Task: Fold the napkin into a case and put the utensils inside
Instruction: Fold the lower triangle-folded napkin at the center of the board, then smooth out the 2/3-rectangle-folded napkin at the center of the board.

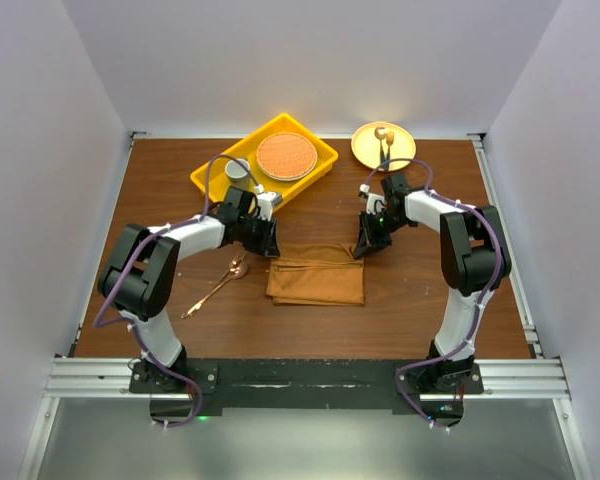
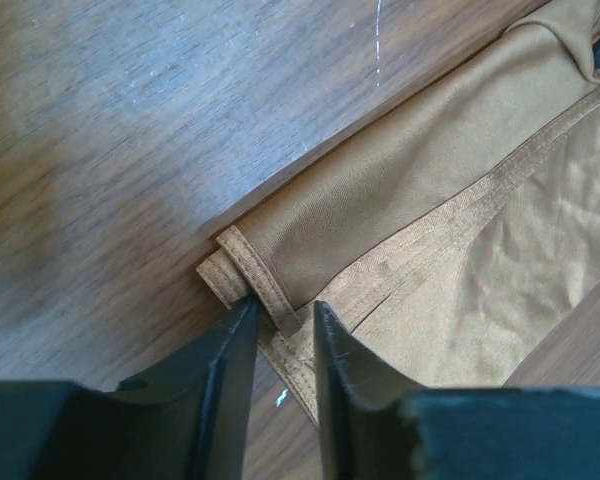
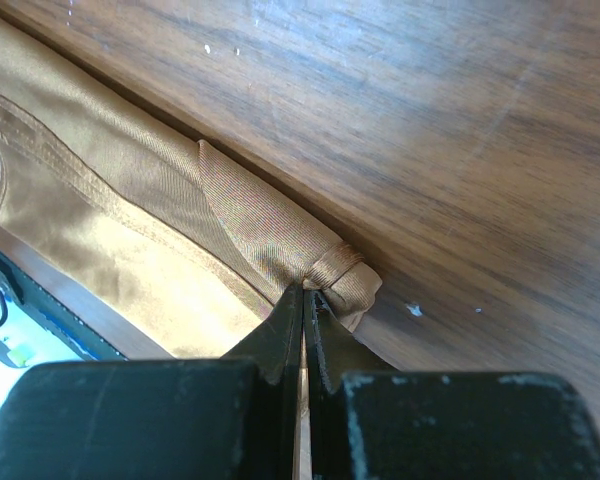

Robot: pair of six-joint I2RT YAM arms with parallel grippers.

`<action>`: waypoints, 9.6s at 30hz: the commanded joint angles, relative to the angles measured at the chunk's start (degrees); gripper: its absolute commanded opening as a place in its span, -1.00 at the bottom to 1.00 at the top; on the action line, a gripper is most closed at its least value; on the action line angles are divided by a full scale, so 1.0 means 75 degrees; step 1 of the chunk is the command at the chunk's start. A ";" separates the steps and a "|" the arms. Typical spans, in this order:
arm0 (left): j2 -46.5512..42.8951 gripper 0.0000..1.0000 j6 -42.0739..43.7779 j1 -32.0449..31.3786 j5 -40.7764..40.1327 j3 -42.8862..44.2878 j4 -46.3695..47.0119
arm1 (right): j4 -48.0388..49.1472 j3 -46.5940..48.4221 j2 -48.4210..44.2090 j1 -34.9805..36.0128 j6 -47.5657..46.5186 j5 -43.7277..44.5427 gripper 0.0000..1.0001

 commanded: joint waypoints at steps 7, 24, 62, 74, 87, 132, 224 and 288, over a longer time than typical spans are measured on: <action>-0.0336 -0.97 0.0006 0.0053 0.0321 0.0437 -0.0272 | -0.0588 0.0541 -0.0384 0.0057 0.0084 -0.0012 -1.00; -0.0654 -1.00 0.0171 0.0053 0.0532 0.0110 -0.1023 | -0.0602 -0.0373 -0.0854 0.0185 0.0190 0.0058 -1.00; -0.1205 0.12 0.7013 -0.2747 -0.0417 -0.0536 0.0829 | 0.0008 -0.0326 -0.0128 0.0408 0.0096 0.0645 -1.00; -0.0455 0.11 0.7377 -0.2771 -0.0511 -0.0266 0.0864 | -0.0015 -0.0197 -0.0057 0.0420 0.0061 0.0680 -1.00; -0.0196 -0.30 0.7553 -0.2748 -0.0441 0.0050 0.0724 | -0.0015 -0.0162 -0.0046 0.0467 -0.0010 0.0715 -1.00; -0.0758 -1.00 0.7014 -0.2630 -0.0300 0.0718 -0.0225 | -0.0800 0.0553 -0.0878 0.0479 -0.0232 -0.0187 -1.00; 0.0189 1.00 -0.6287 -0.1026 0.0896 -0.2797 0.7427 | -0.0695 0.0061 0.0083 0.0479 -0.1451 0.1559 -1.00; 0.2569 -1.00 -0.4250 -0.2384 -0.0182 0.0472 0.5213 | -0.1187 0.0189 -0.0514 0.0467 -0.0736 0.0821 -1.00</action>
